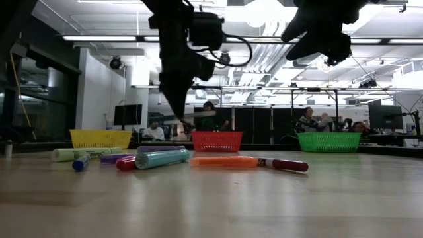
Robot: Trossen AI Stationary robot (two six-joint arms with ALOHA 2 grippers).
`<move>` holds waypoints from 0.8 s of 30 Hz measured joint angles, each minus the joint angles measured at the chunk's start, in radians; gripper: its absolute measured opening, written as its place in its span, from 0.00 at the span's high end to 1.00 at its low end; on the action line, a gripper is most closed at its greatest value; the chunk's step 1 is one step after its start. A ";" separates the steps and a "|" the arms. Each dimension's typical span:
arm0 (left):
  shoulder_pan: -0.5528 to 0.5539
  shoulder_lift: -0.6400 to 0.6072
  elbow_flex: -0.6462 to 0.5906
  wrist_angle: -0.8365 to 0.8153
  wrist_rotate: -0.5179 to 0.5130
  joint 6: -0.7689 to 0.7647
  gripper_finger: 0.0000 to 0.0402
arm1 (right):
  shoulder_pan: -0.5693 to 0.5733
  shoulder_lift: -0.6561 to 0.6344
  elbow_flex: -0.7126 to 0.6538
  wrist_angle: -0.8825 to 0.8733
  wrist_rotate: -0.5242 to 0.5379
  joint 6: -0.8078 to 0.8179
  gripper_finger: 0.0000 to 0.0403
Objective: Pick & Place Markers
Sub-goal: Put the green marker into the yellow bin
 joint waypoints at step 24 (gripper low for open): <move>0.554 -0.206 -0.002 -0.022 0.015 -0.021 0.94 | 0.000 0.000 0.000 -0.002 0.055 0.013 0.57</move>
